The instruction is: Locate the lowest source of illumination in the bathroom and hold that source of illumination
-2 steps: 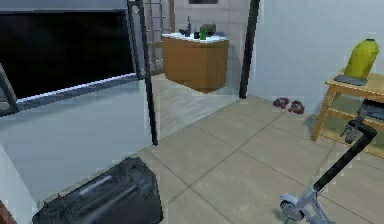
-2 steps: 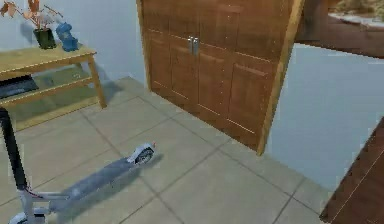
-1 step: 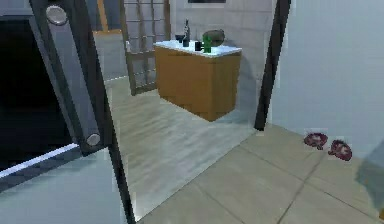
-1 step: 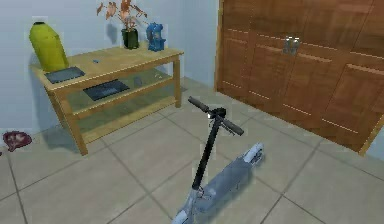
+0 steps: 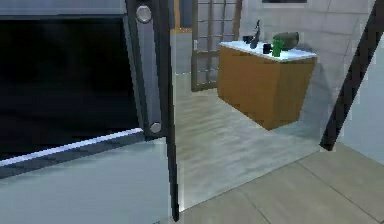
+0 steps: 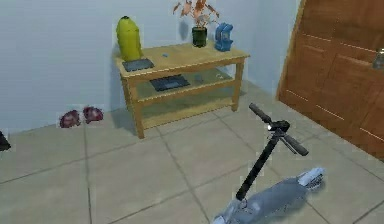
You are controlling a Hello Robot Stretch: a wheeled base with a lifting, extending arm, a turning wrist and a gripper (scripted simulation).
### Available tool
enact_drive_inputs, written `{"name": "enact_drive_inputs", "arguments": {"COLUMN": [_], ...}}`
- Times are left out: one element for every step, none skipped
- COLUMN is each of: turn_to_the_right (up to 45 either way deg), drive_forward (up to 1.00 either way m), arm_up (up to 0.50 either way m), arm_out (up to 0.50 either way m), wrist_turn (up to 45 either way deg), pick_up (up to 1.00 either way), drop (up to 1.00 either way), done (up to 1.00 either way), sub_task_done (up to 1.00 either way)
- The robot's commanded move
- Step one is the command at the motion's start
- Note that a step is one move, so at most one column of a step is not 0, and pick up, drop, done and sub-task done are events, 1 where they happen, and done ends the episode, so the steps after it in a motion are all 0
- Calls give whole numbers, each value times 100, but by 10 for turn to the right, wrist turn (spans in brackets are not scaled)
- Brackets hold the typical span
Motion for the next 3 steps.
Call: {"name": "enact_drive_inputs", "arguments": {"turn_to_the_right": [0,390,0], "drive_forward": [5,0,100], "arm_up": [0,0,0], "arm_out": [0,0,0], "wrist_turn": [0,0,0], "pick_up": [0,0,0], "drop": [0,0,0], "done": [0,0,0], "sub_task_done": [0,0,0]}}
